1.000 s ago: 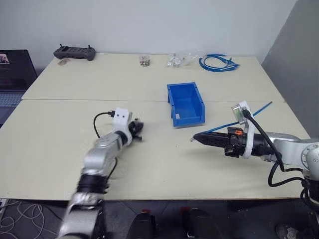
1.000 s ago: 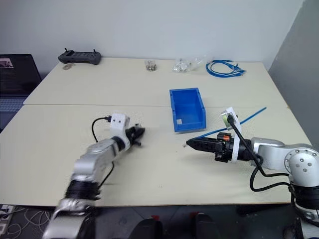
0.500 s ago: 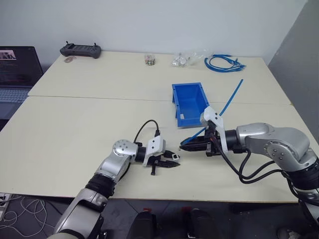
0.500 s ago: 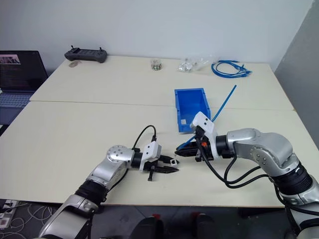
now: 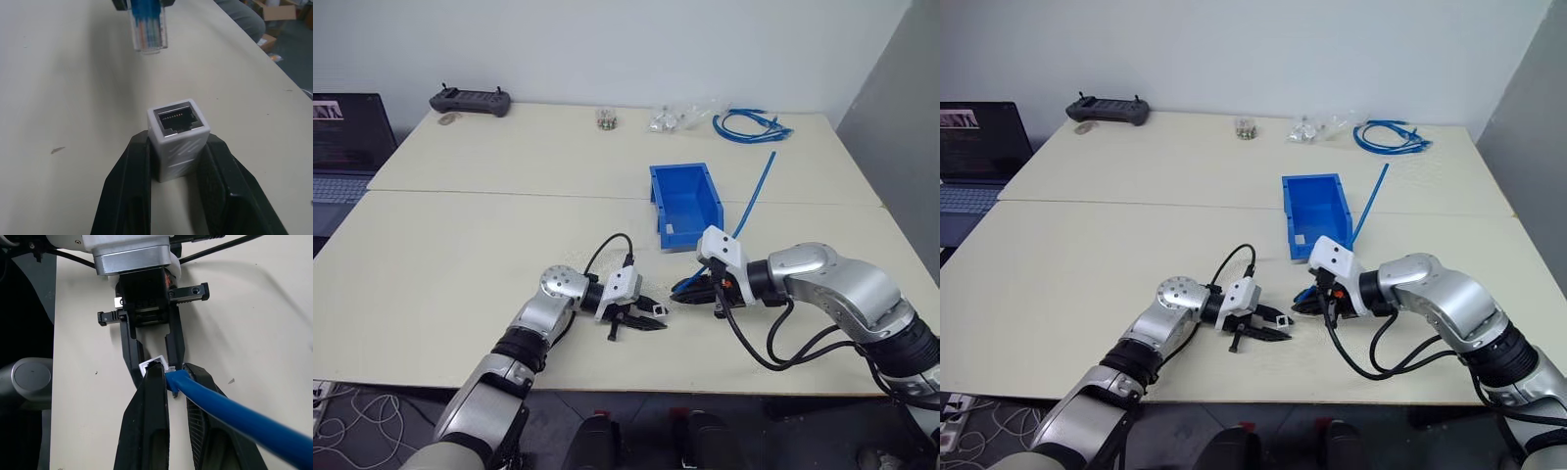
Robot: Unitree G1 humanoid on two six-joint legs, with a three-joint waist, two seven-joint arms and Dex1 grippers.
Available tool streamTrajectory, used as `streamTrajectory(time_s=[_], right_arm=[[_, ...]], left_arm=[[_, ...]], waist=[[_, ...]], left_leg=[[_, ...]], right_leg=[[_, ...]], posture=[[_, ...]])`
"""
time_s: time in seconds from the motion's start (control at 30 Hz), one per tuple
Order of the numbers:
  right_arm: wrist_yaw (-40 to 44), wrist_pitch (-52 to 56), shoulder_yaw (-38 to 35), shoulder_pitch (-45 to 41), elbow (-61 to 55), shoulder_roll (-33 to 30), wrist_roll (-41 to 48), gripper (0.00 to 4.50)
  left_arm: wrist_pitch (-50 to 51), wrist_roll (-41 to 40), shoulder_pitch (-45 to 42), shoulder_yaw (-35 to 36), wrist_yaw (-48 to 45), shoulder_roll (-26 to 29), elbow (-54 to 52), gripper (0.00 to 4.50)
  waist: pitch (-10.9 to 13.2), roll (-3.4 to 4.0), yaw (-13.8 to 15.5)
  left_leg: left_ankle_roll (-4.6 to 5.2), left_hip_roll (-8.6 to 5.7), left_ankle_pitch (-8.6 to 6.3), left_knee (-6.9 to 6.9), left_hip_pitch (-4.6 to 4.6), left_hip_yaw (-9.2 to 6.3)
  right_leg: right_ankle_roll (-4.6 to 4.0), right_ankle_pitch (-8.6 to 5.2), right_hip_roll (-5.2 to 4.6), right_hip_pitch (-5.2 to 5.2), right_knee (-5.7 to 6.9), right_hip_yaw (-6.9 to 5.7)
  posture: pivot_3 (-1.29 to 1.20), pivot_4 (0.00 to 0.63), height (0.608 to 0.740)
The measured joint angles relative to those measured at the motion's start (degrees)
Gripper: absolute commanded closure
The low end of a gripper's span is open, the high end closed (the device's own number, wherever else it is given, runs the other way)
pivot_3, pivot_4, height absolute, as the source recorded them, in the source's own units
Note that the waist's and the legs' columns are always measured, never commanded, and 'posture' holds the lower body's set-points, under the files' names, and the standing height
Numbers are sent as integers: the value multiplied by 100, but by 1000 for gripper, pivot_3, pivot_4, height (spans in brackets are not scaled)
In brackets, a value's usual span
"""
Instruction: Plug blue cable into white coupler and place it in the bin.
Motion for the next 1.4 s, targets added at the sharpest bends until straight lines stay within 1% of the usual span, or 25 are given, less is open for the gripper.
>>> streamTrajectory(time_s=[0.13,0.27,0.4,0.53,0.73,1.0,1.4], right_arm=[[180,-5,91,0,0,44,-229,4283],[284,58,108,2,0,308,-250,4283],[402,105,152,0,-4,390,-311,4283],[495,115,229,0,-4,461,-348,4283],[602,4,391,-3,163,533,-668,4283],[615,-214,417,-20,312,725,-983,4283],[764,-305,491,-19,257,725,-1235,4283]], left_arm=[[262,-2,68,-10,-53,58,-215,3566],[566,0,81,-14,-136,114,-372,3566],[770,14,145,-77,-236,285,-629,3566],[807,63,165,-98,-252,338,-736,3566],[866,93,157,-112,-258,361,-779,3566],[859,129,123,-134,-272,371,-773,3566],[847,179,75,-145,-282,364,-704,3566]], waist=[[0,0,-7],[0,0,-16],[0,0,-22],[0,0,-24],[0,1,-28],[-6,3,-29],[-20,6,-30]], left_leg=[[0,1,0,1,1,0],[0,1,0,2,3,1],[0,1,0,4,6,1],[0,0,0,8,9,1],[0,0,0,9,11,3],[0,0,0,10,17,4],[0,-1,0,11,20,5]], right_leg=[[0,0,0,0,3,0],[0,0,1,-1,10,2],[-1,-1,1,-3,18,4],[-5,-4,1,-5,34,5],[-5,-4,1,-5,38,5],[-5,-4,1,-4,45,6],[-6,-5,1,-3,49,5]], posture=[[0,150,740],[0,150,740],[0,150,740],[0,150,740],[0,150,740],[0,150,740],[0,150,740]])
